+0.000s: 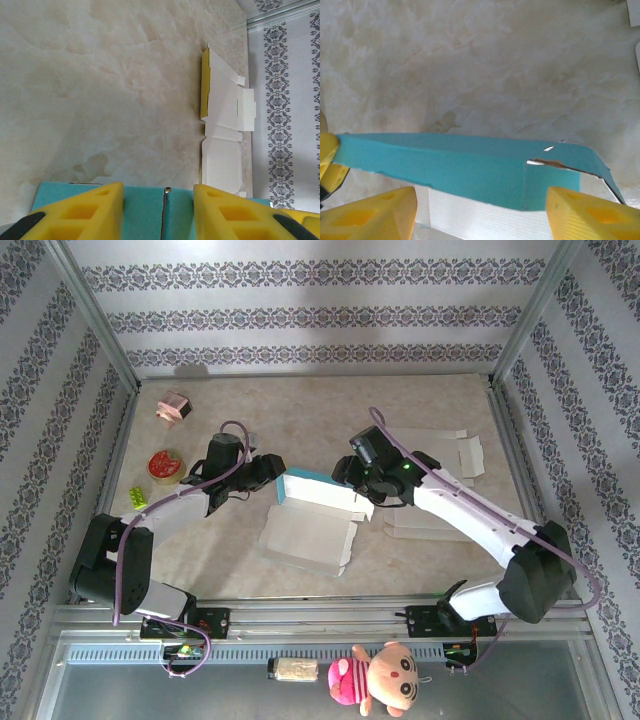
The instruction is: Fold the paper box
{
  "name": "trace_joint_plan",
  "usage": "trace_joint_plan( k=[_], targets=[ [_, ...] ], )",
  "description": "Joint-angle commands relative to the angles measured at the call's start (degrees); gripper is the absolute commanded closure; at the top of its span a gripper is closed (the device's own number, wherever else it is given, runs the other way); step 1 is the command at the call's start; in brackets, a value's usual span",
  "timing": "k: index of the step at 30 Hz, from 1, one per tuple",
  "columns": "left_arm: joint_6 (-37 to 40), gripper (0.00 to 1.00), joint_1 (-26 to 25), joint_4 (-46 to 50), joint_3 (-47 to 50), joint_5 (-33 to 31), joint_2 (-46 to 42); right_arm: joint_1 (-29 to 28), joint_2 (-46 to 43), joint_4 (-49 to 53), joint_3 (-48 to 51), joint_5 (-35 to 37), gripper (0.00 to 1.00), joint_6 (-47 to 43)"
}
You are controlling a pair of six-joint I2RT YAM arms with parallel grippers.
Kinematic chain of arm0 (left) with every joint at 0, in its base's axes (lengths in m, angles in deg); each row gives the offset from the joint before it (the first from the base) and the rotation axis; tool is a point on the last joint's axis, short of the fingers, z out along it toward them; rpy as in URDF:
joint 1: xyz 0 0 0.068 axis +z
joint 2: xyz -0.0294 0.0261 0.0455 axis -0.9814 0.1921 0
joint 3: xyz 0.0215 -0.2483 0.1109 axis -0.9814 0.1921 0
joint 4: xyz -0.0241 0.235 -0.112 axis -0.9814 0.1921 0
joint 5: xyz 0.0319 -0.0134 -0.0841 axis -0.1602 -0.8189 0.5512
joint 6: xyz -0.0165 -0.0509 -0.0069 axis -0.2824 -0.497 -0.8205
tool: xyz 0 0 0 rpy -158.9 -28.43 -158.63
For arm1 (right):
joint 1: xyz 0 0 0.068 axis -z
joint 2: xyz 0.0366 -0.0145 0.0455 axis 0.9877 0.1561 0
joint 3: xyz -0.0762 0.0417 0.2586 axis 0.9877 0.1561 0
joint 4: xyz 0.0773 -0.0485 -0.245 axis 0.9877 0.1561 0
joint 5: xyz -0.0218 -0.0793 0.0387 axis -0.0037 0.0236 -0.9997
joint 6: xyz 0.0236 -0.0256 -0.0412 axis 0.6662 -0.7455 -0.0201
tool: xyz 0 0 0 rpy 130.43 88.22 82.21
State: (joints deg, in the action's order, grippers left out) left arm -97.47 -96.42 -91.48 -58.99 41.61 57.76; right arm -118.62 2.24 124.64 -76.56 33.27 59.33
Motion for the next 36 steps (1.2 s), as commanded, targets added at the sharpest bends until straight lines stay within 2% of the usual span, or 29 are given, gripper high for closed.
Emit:
trace_joint_plan(
  k=[1,6,15,21,24,27,30,34,36],
  targets=[
    [0.28,0.61,0.2,1.22,0.08,0.93,-1.68,0.3,0.95,-0.26,1.28,1.47,0.31,1.38],
    [-0.12,0.61,0.22,1.06,0.17,1.25,-2.05,0.44,0.79,-4.65,3.38,1.82,0.33,2.36],
    [-1.48,0.62,-0.51,-2.06,0.95,2.37,0.56,-0.46,0.91,-9.8,5.19,4.91,0.59,2.7],
    [-1.55,0.62,-1.16,-1.67,1.69,1.37,0.57,-0.98,-0.01,-8.07,5.23,8.21,0.64,0.1],
    [-1.47,0.62,-1.39,-2.07,1.87,1.06,0.45,-0.98,-2.7,-10.3,6.86,6.44,0.62,-2.76],
    [-0.38,0.62,-1.41,-2.17,1.89,0.19,0.79,-1.12,-6.6,-10.48,9.07,4.83,0.49,-5.15],
    [0.89,0.62,-1.57,-1.33,1.58,-0.31,1.14,-1.1,-12.87,-8.99,13.39,5.63,0.41,-6.82],
    [1.39,0.62,-1.83,-0.2,1.17,0.24,1.34,-1.04,-23.05,-7.63,21.59,6.41,0.4,-7.33],
    [2.08,0.62,-1.86,1.26,0.77,0.16,1.16,-1.12,-27.98,-8.08,26.33,4.5,0.43,-6.25]
  ],
)
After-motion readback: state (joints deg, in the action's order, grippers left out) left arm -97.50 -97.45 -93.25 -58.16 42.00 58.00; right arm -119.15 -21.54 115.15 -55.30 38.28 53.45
